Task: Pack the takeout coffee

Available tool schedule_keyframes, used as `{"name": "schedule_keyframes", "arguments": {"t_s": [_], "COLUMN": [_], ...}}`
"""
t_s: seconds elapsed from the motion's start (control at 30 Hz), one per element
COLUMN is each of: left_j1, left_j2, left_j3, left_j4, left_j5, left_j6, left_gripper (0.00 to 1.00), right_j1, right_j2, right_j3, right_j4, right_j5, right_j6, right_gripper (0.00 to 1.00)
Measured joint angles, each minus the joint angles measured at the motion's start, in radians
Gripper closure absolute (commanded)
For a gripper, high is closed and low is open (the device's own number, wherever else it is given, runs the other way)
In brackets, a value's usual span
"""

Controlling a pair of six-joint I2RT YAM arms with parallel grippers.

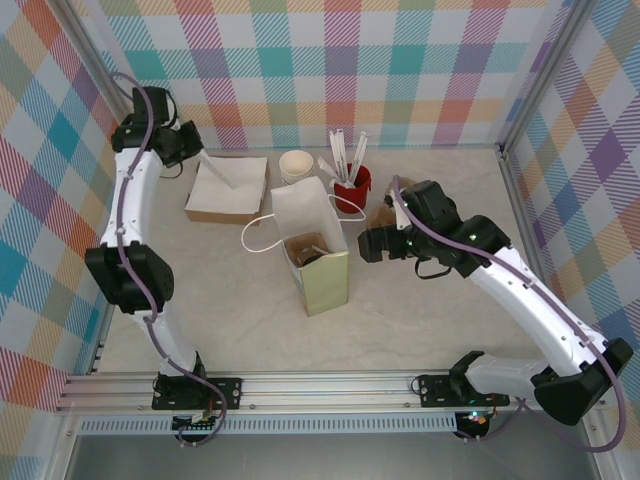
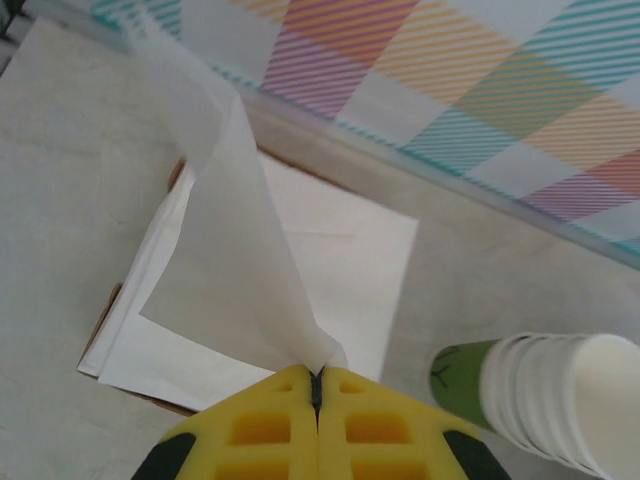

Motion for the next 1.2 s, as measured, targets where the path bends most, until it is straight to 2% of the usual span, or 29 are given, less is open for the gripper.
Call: {"name": "schedule_keyframes", "arguments": {"t_s": [0.23, 0.4, 0.6, 0.87, 1.2], "left_j1": [-0.029, -0.106, -0.245, -0.428, -0.560], "left_j2": [-0.168, -0.302, -0.438, -0.497, -0.497], "left_j3": [-0.001, -0.032, -0.093, -0.132, -0.133], "left_j4": [0.043, 0.075, 0.124, 0.163, 0.164], "left_j5": [0.177, 0.322, 0.492, 0.623, 0.691], "left_j6": [0.085, 0.154, 0.227, 0.301, 0.342], "left_gripper": [1.00, 1.00, 1.00, 1.00, 1.00], "right_j1": [0.000, 0.000, 0.000, 0.001, 0.027], "right_j2": [-0.040, -0.062, -0.053, 0.029, 0.114], "right_j3": [0.091, 0.197, 0.320, 0.464, 0.491], "right_j4": [0.006, 0.030, 0.099, 0.206, 0.366], "right_j5": [0.036, 0.009, -0.185, -0.475, -0.605], "right_j6": [-0.107, -0.208, -0.275, -0.282, -0.315], "right_gripper": [0.00, 0.00, 0.00, 0.00, 0.00]}}
